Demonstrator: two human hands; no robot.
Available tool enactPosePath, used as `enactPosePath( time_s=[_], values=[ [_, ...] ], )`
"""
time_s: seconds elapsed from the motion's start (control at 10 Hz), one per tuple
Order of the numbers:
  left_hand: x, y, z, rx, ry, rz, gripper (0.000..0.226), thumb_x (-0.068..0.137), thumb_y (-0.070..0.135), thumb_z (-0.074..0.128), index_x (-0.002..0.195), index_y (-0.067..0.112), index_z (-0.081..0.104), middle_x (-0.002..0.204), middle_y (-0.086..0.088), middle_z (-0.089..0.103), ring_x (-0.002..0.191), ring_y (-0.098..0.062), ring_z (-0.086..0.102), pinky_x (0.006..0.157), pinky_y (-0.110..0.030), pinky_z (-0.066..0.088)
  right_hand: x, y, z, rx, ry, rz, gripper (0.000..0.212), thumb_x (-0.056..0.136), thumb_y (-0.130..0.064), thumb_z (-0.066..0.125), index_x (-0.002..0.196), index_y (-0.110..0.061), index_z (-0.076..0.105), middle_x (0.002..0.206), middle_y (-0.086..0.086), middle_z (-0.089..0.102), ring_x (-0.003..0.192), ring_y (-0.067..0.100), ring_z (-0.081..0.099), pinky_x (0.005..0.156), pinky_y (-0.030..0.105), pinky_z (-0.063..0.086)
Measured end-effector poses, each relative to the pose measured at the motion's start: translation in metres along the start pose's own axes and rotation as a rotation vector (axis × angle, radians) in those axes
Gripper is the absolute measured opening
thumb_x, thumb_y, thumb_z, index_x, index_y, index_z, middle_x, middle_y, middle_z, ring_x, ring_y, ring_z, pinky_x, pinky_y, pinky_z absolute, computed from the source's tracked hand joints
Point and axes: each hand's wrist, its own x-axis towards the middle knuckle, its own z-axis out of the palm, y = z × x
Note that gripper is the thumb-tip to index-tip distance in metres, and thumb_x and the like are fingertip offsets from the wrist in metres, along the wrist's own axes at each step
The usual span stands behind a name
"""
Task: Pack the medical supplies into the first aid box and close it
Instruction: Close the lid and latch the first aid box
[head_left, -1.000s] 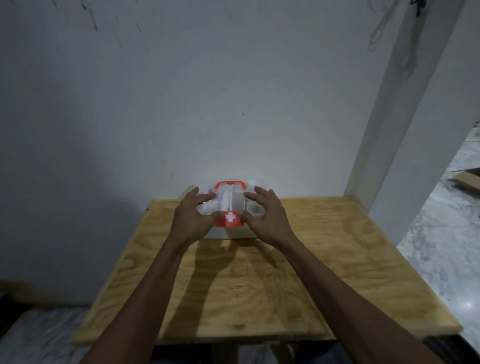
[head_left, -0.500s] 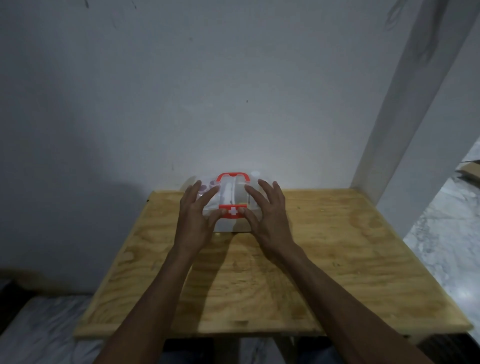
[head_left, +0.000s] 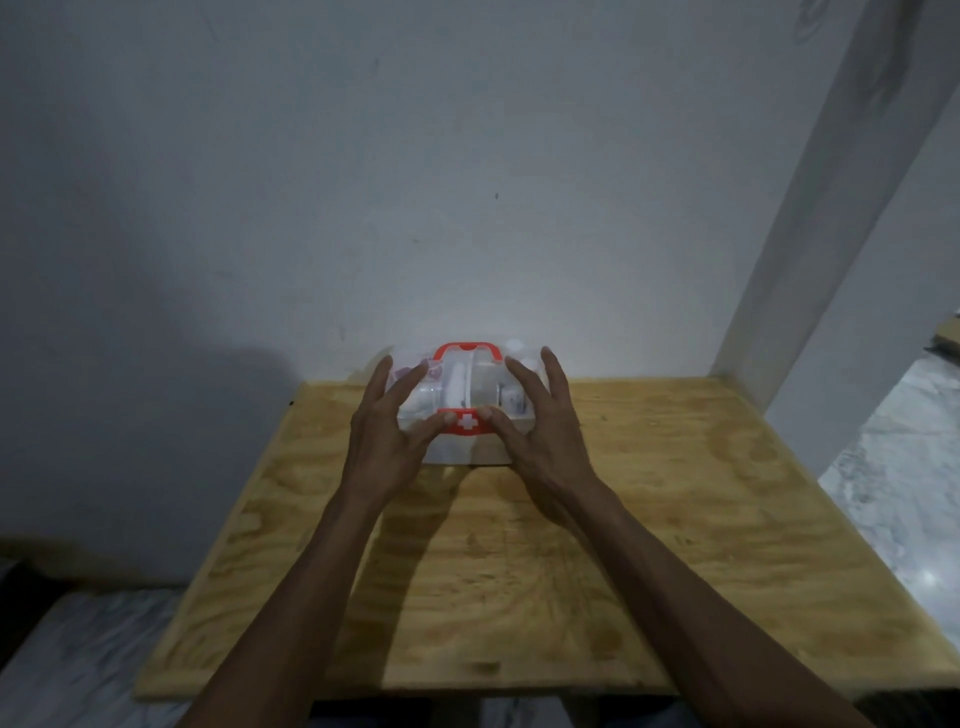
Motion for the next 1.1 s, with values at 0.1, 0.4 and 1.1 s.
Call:
enactPosePath(
  time_s=[0.1,0.4,1.1],
  values=[
    [0.009,0.000,0.003,-0.005,-0.001,0.002,0.066,0.080,0.045,0.071,0.140,0.024,0.052,0.158,-0.006,0.030,0.141,-0.025,0.035,0.104,-0.035,0.033,0.012,0.003,0.001,-0.004,-0.013,-0.004,0.070,0.084,-0.065,0.057,0.145,-0.041,0.035,0.163,-0.013,0.003,0.147,0.017,0.018,0.106,0.031,0.026],
    [0.035,0.000,0.012,-0.002,-0.018,-0.015,0.066,0.082,0.044,0.070,0.141,0.023,0.049,0.158,-0.005,0.030,0.141,-0.025,0.034,0.108,-0.043,0.037,0.043,0.013,0.005,-0.011,-0.054,-0.018,0.069,0.086,-0.059,0.059,0.146,-0.037,0.035,0.164,-0.007,0.004,0.148,0.018,0.016,0.105,0.031,0.024],
    [0.008,0.012,0.003,0.133,-0.017,-0.064,0.078,0.079,0.063,0.063,0.145,0.028,0.040,0.154,-0.002,0.038,0.138,-0.024,0.037,0.106,-0.049,0.040,0.005,-0.011,-0.040,-0.004,-0.037,0.061,0.075,0.084,-0.062,0.057,0.148,-0.037,0.028,0.162,-0.005,0.013,0.146,0.017,0.020,0.111,0.042,0.030]
  ],
)
